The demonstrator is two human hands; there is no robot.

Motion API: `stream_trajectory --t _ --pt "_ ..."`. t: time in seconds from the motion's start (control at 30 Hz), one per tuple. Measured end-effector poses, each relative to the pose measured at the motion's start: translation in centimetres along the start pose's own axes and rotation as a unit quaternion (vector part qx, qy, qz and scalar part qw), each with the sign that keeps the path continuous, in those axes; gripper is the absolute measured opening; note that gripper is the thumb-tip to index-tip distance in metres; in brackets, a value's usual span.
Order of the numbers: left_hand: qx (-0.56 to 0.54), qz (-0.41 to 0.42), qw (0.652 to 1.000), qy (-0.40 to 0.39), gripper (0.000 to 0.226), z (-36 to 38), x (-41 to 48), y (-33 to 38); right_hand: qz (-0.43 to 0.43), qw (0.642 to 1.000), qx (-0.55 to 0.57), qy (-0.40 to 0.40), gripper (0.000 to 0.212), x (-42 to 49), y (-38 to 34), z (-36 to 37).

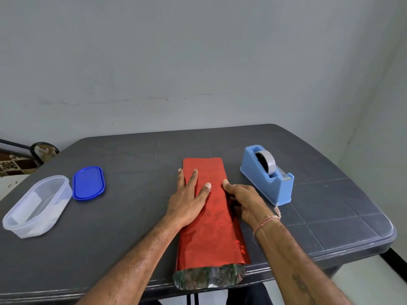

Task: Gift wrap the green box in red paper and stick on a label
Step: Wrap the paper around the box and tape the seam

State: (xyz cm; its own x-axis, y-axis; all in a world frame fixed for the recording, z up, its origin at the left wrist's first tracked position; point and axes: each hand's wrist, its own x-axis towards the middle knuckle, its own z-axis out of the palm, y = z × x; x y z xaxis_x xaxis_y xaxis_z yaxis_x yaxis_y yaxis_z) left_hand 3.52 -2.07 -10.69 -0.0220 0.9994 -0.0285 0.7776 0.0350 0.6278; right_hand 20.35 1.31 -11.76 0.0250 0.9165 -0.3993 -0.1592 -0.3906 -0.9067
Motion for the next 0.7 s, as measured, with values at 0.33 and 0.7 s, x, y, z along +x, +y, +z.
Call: stream_trajectory --t 0.33,0.7 --pt "0.001 0.002 1.000 0.010 0.076 0.2 0.2 -0.3 -0.005 1.000 -0.004 -0.015 0.021 -0.5 -0.1 -0.1" --pt "-0.006 0.009 1.000 0.024 0.080 0.2 0.2 -0.7 -0.010 0.999 -0.026 0.027 0.022 -0.5 -0.5 1.1"
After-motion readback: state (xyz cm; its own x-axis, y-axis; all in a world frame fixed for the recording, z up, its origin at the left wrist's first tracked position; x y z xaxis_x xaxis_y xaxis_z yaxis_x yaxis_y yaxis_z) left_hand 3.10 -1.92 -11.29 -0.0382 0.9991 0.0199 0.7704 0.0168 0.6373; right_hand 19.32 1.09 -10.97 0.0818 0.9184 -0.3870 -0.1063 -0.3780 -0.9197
